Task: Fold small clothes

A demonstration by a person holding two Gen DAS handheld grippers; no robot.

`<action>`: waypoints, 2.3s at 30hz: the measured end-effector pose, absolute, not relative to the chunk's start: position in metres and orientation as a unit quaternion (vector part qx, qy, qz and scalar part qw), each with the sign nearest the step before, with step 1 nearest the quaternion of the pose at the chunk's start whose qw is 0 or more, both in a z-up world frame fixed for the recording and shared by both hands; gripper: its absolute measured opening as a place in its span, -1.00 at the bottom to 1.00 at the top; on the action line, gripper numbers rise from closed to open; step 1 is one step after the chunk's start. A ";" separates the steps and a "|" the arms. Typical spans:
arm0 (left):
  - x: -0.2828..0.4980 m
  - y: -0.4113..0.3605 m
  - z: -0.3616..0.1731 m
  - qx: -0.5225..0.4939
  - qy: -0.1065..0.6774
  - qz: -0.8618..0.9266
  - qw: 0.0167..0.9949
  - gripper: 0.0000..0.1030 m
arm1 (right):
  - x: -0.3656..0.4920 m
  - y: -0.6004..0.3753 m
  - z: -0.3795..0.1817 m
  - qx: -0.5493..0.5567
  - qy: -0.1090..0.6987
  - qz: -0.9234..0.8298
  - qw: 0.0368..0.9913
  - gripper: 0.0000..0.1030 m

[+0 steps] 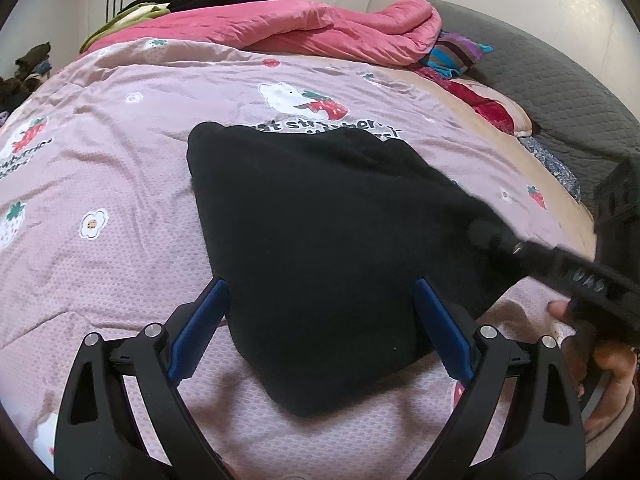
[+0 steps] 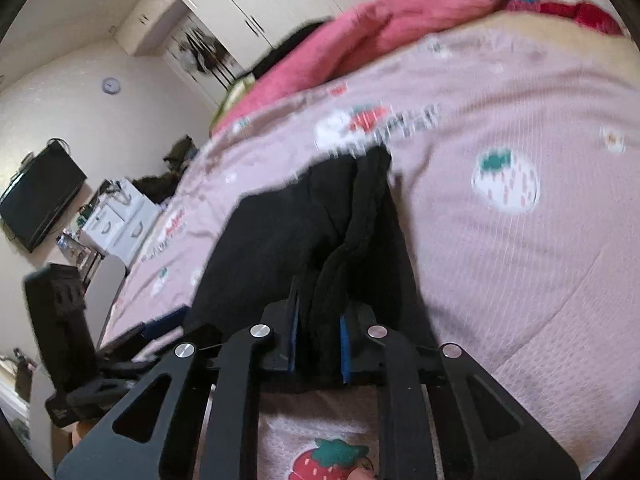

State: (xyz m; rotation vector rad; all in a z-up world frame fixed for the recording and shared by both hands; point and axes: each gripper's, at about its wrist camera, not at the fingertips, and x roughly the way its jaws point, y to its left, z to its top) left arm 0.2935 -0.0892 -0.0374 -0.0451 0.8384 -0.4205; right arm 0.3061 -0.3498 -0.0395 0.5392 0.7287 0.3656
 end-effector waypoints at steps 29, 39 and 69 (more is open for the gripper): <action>0.276 -0.083 -0.028 -0.024 0.395 -0.205 0.895 0.80 | 0.252 -0.367 -0.016 0.208 0.275 0.053 0.937 0.88; 0.234 -0.072 -0.005 -0.030 0.356 -0.199 0.913 0.82 | 0.193 -0.359 0.005 0.188 0.207 0.052 0.959 0.91; 0.145 -0.035 -0.050 -0.041 0.355 -0.149 0.922 0.82 | 0.127 -0.314 -0.039 0.067 0.307 -0.002 0.949 0.91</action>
